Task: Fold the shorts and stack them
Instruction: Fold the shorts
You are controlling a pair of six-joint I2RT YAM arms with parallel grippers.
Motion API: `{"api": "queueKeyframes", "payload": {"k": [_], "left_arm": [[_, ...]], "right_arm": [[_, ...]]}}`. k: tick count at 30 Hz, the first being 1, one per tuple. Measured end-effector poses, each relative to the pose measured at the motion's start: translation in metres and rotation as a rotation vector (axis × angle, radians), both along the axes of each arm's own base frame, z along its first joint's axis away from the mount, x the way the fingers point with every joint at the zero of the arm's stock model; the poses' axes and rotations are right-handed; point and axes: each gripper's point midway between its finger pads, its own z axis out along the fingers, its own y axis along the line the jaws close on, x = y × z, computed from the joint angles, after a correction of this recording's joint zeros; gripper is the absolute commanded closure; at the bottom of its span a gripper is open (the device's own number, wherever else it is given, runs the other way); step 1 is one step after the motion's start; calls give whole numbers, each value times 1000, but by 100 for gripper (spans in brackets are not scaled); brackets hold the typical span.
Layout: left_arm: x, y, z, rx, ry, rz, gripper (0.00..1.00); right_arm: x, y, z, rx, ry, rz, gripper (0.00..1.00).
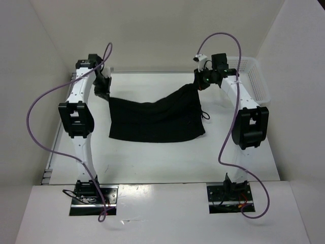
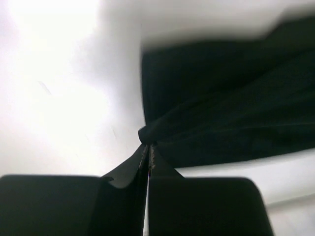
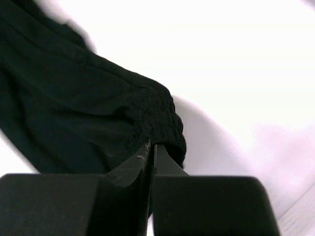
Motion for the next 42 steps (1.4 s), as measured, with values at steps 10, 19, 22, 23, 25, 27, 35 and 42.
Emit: {"api": "queueKeyframes", "payload": {"k": [10, 19, 22, 23, 25, 27, 35, 42], "left_arm": [[125, 11, 75, 74, -467, 16, 100], [2, -19, -16, -34, -5, -37, 100], [-31, -18, -32, -47, 110, -29, 100], [-37, -18, -33, -51, 128, -26, 100], [-46, -17, -29, -58, 144, -21, 100], [-48, -16, -20, -66, 132, -15, 100], [-23, 17, 25, -91, -11, 66, 100], [-96, -21, -14, -98, 215, -12, 100]], "right_arm": [[55, -42, 2, -1, -64, -144, 100], [-12, -36, -54, -52, 65, -1, 100], [-30, -38, -70, -83, 101, 33, 100], [-33, -39, -72, -90, 104, 41, 100], [-36, -40, -73, -101, 104, 56, 100], [-36, -40, -69, -110, 87, 69, 100], [-36, -53, -50, -118, 48, 100, 100], [-60, -63, -61, -167, 65, 160, 100]]}}
